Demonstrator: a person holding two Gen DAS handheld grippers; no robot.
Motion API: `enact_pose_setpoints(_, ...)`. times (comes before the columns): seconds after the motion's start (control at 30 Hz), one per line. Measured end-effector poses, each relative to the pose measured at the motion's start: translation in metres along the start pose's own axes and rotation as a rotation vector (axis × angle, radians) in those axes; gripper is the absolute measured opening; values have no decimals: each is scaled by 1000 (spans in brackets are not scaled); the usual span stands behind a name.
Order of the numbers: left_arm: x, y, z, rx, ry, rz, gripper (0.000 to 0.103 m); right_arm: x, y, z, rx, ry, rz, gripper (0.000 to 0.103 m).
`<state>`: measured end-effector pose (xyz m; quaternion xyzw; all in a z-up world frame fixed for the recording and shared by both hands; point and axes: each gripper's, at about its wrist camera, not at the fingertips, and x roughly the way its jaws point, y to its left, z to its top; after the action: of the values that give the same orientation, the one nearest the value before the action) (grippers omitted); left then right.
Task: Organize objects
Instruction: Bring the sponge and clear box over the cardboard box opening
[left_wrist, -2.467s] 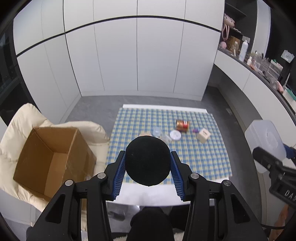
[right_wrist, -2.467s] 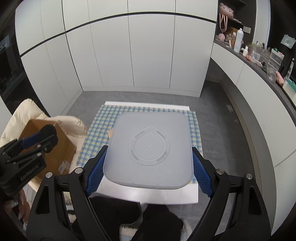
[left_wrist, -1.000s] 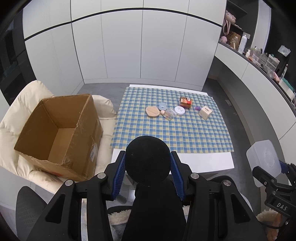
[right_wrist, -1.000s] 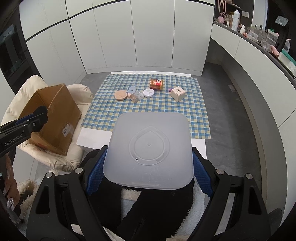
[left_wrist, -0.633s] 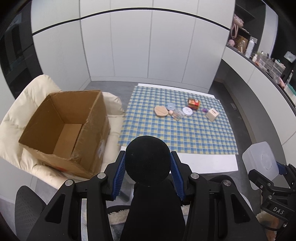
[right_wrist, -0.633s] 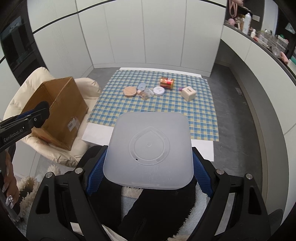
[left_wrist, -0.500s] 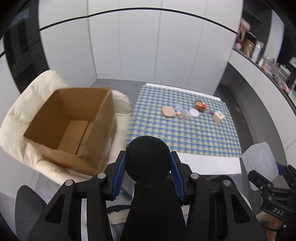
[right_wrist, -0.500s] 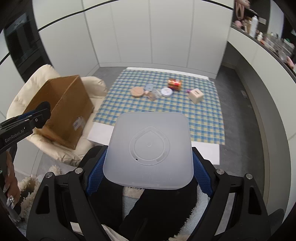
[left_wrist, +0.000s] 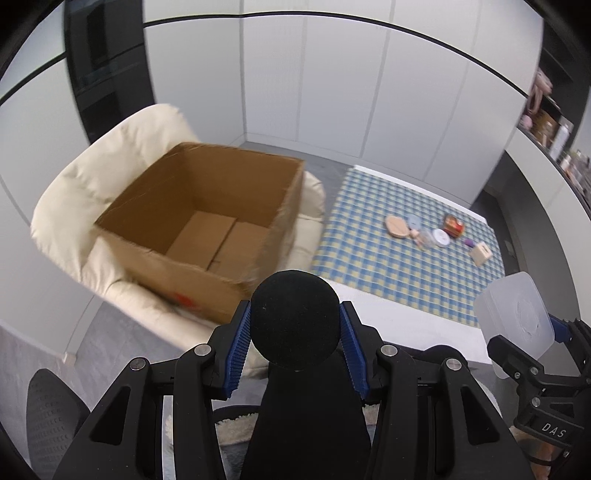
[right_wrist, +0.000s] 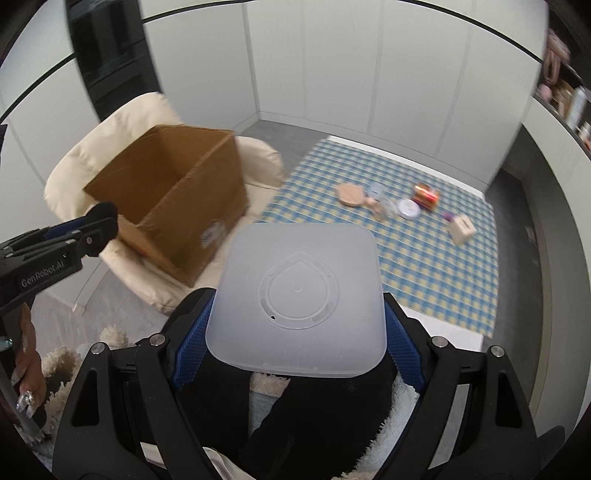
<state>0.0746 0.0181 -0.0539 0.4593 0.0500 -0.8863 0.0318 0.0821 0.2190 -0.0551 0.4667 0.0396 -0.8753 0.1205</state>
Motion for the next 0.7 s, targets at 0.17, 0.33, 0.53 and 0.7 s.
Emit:
enact_pose_setpoints(0.17,-2,30,-4,-57,2,45,47,12,40,12,-94,3,54,86)
enact_pose_setpoints(0.33,-3,55,-7,-107,2,89,47,25,76,22,-166,8,110,86)
enact_pose_setpoints(0.53,0,72,-7,-135,2,122,47,36,106,33,-222,8,160,86)
enact_pose_setpoints(0.7,13,77,-3,-145,16,129,47,51,117,38,-241,28,172,86)
